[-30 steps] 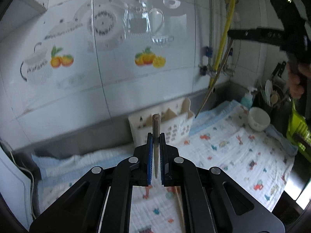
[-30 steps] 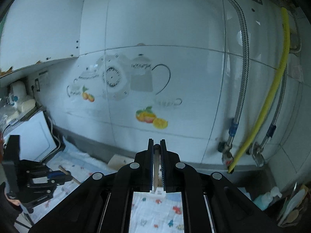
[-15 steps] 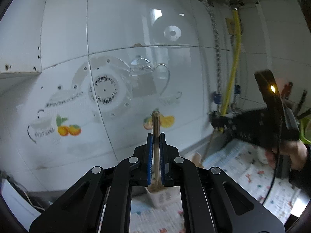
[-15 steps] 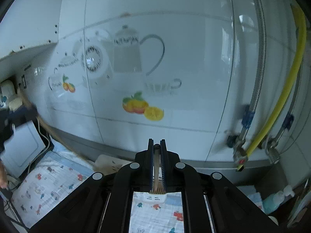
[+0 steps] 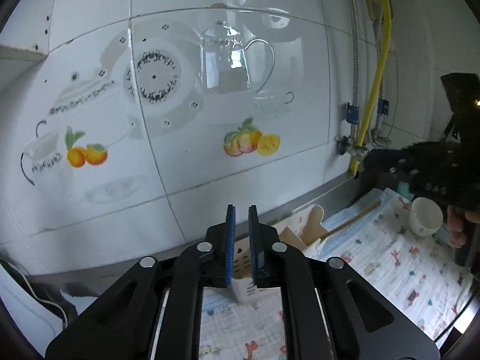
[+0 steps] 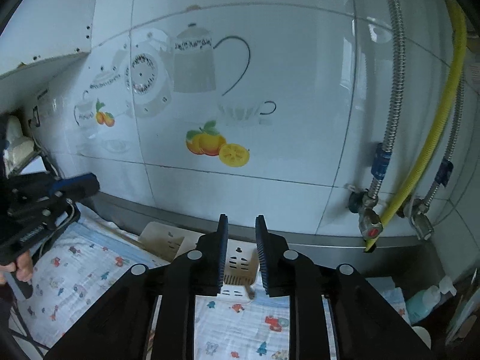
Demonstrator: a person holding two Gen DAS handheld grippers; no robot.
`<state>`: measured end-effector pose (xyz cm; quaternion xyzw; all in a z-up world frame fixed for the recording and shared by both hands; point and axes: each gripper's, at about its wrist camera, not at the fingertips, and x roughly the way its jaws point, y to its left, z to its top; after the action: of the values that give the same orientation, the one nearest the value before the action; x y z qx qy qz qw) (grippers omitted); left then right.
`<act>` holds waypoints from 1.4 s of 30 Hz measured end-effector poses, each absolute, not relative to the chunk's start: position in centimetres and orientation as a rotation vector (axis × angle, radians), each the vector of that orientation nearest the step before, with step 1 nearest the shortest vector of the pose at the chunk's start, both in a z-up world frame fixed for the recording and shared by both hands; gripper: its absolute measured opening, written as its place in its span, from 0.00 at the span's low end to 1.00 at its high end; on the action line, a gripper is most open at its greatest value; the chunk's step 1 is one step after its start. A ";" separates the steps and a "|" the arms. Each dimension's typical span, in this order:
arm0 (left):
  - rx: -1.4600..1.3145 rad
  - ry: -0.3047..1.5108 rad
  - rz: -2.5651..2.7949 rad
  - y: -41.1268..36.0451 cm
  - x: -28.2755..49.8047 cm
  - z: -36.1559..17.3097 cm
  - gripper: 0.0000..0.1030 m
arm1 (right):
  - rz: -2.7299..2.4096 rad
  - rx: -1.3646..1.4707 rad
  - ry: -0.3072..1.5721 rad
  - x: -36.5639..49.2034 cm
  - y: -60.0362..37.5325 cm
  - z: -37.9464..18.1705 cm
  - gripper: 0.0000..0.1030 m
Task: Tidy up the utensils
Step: 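Move both open tools back down to the chopsticks on the cloth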
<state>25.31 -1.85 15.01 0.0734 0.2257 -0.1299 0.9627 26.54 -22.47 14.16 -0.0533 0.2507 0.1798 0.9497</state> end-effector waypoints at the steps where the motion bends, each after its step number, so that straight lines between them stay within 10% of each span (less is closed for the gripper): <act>1: 0.133 0.461 -0.276 -1.6 24.8 14.9 0.25 | 0.370 -0.106 0.505 25.9 -22.6 14.3 0.20; 9: 0.170 0.481 -0.344 -1.5 19.7 13.3 0.54 | 0.433 -0.108 0.500 18.2 -22.8 12.9 0.21; 33: 0.141 0.753 -0.328 -0.1 3.6 -3.1 0.54 | 0.489 -0.161 0.726 0.4 -22.3 -5.3 0.22; 42: 0.110 0.830 -0.317 -0.7 3.0 -7.1 0.35 | 0.439 -0.122 0.807 1.9 -22.0 -9.7 0.19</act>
<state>3.04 -0.66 -7.10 0.0531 0.4011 -0.1533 0.9016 1.90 -21.96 -9.72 -0.0588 0.3891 0.2117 0.8946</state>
